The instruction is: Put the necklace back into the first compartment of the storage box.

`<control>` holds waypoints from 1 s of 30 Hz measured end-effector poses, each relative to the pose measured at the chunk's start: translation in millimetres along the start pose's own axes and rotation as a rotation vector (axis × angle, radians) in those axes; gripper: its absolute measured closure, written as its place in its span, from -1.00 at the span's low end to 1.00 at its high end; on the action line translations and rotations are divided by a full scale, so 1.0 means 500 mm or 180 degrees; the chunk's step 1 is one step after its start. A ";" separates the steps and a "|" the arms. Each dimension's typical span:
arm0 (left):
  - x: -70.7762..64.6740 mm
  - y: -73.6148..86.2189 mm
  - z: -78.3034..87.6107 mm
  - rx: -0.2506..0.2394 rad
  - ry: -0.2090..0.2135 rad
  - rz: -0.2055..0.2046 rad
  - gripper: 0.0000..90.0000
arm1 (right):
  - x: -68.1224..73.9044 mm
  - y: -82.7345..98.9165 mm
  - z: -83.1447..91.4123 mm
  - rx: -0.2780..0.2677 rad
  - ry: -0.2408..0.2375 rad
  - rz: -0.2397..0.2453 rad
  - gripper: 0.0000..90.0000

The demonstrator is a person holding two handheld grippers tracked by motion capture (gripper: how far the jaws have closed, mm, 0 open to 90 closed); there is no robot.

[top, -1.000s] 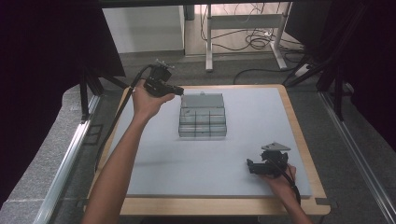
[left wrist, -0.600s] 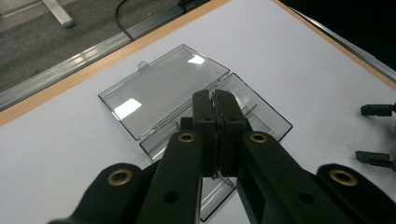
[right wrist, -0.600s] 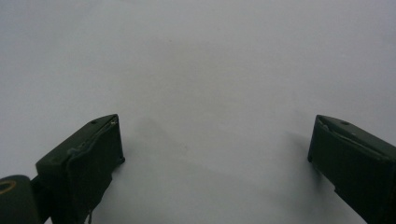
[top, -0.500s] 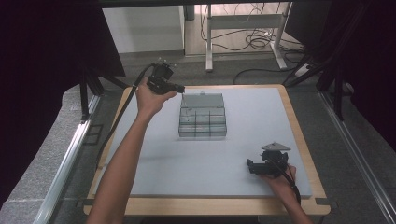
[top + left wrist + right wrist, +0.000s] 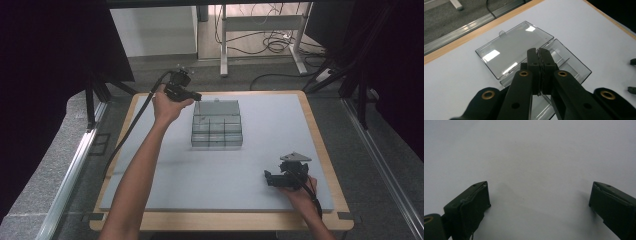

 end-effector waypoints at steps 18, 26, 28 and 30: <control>0.025 0.060 -0.078 0.0152 0.0061 0.0115 0.98 | 0.000 0.000 0.000 0.0003 0.0001 0.0008 -0.94; 0.031 0.086 -0.102 0.0214 0.0080 0.0114 0.98 | 0.000 0.000 0.000 0.0004 0.0003 0.0010 -0.94; 0.031 0.090 -0.109 0.0224 0.0090 0.0143 0.98 | 0.000 0.000 0.000 0.0006 -0.0001 0.0009 -0.94; 0.032 0.093 -0.114 0.0242 0.0094 0.0146 0.98 | 0.000 0.000 0.000 0.0007 -0.0002 0.0012 -0.94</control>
Point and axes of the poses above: each handheld gripper's, and its own axes: z roughly backward along the jaws, y roughly out of its underside, x roughly to its left, the point moved 2 cm from there along -z, roughly forward along the jaws, and after that the axes turned 1 degree about y, right-handed, at the moved point
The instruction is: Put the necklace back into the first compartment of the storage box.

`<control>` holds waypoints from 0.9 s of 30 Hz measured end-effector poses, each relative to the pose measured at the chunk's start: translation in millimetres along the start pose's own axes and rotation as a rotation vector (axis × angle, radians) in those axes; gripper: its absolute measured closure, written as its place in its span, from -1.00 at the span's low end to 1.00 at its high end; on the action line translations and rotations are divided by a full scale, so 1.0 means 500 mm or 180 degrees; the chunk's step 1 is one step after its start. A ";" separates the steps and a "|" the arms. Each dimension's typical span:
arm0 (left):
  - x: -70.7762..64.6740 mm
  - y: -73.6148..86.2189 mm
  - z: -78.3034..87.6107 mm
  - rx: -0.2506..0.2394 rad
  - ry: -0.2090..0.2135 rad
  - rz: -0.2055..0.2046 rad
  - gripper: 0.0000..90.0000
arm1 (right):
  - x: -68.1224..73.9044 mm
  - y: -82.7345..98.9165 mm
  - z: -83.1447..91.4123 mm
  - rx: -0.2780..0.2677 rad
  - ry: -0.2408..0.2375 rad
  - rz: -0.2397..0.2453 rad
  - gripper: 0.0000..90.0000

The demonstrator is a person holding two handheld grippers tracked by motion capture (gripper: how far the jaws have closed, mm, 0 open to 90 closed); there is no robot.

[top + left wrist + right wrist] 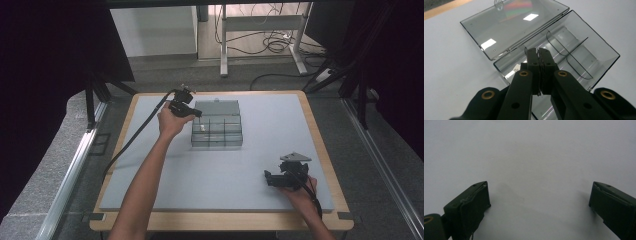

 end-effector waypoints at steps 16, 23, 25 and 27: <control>-0.010 0.015 -0.039 0.0098 0.0014 -0.0066 0.98 | 0.000 0.000 0.000 -0.0002 0.0001 0.0001 -0.94; -0.012 0.019 -0.048 0.0133 -0.0012 -0.0066 0.97 | 0.000 0.000 0.000 -0.0002 0.0002 0.0002 -0.94; -0.011 0.021 -0.051 0.0134 -0.0006 -0.0045 0.97 | 0.000 0.000 0.000 -0.0002 0.0002 0.0002 -0.94; -0.008 0.026 -0.056 0.0147 -0.0007 -0.0022 0.97 | 0.000 0.000 0.000 -0.0002 0.0002 0.0003 -0.94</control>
Point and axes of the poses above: each handheld gripper's, and its own axes: z roughly backward along the jaws, y roughly out of its underside, x roughly to its left, the point moved 2 cm from there along -z, roughly forward along the jaws, and after that the axes turned 1 degree about y, right-handed, at the moved point
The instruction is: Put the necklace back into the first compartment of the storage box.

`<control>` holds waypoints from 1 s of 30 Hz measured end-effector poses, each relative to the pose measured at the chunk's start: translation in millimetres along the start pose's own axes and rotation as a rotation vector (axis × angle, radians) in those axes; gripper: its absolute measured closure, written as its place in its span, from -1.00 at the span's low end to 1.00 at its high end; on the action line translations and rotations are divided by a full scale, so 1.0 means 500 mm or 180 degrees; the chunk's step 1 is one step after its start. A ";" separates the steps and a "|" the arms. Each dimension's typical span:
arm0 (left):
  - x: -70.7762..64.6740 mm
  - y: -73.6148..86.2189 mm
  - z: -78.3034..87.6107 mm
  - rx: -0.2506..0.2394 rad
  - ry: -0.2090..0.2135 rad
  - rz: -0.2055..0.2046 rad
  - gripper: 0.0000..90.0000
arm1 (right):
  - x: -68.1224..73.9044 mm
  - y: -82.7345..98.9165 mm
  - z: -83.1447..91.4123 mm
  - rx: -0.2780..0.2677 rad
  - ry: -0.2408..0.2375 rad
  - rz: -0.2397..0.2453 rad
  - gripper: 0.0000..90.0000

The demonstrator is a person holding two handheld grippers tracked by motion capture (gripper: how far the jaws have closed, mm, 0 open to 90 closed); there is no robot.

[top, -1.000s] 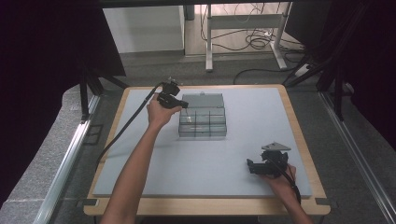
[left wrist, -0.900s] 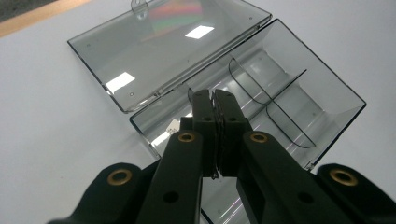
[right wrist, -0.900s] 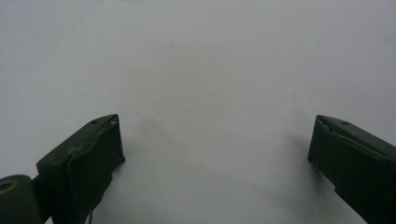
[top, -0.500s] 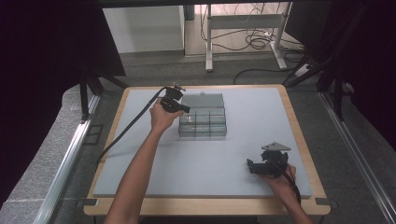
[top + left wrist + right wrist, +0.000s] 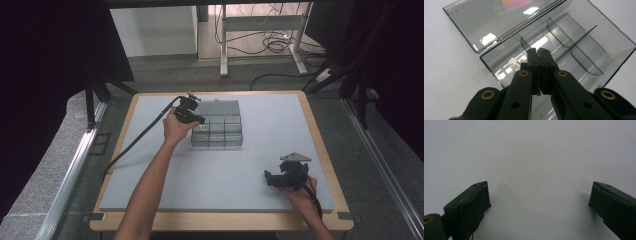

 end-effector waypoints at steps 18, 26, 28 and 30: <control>0.001 0.019 -0.039 0.0119 -0.0061 0.0036 0.96 | 0.000 0.000 0.000 0.0000 -0.0001 0.0001 -0.94; 0.000 0.018 -0.030 0.0069 -0.0073 0.0007 0.80 | 0.000 0.000 0.000 -0.0002 0.0003 0.0001 -0.94; -0.001 0.017 -0.020 0.0027 -0.0071 -0.0030 0.75 | 0.000 0.000 0.000 0.0000 -0.0001 0.0001 -0.94; -0.004 0.018 -0.008 -0.0023 -0.0040 -0.0043 0.70 | 0.000 0.000 0.000 0.0001 0.0001 0.0001 -0.94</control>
Point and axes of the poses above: each handheld gripper's, and its own axes: z roughly backward along the jaws, y roughly out of its underside, x roughly to its left, the point moved 2 cm from there along -z, roughly forward along the jaws, and after that the axes turned 1 degree about y, right-handed, at the moved point
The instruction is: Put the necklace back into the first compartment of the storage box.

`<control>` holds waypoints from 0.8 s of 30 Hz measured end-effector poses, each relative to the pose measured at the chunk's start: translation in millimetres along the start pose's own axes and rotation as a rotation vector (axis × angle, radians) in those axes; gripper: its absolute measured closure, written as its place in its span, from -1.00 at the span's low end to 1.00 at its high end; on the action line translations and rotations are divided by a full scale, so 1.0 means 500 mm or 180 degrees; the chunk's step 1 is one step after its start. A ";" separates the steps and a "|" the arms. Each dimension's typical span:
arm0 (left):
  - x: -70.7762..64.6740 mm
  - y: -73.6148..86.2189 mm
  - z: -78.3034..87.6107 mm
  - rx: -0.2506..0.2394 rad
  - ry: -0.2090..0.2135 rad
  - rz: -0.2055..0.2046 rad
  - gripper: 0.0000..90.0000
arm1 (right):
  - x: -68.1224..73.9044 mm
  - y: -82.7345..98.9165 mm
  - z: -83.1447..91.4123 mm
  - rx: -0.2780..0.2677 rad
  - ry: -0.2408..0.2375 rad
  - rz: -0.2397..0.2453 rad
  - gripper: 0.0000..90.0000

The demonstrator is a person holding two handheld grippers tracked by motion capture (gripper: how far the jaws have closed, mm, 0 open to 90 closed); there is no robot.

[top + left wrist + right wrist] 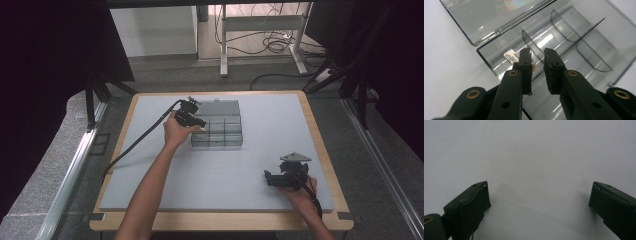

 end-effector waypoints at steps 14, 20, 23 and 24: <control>-0.008 0.079 0.104 -0.0328 0.0092 -0.0079 0.38 | 0.001 0.000 0.000 0.0001 0.0008 0.0004 -0.94; -0.010 0.145 0.150 -0.0493 0.0187 -0.0016 0.33 | 0.001 0.000 0.000 0.0008 0.0016 0.0003 -0.94; -0.010 0.182 0.170 -0.0549 0.0199 -0.0008 0.31 | 0.001 0.000 0.000 0.0008 0.0018 0.0002 -0.94; -0.010 0.194 0.176 -0.0563 0.0199 0.0001 0.29 | 0.001 0.000 0.000 0.0008 0.0018 0.0001 -0.94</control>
Point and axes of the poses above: each handheld gripper's, and its own axes: z roughly backward along the jaws, y roughly out of its underside, x roughly to its left, the point moved 2 cm from there along -z, roughly forward along the jaws, and after that the axes turned 1 degree about y, right-handed, at the moved point
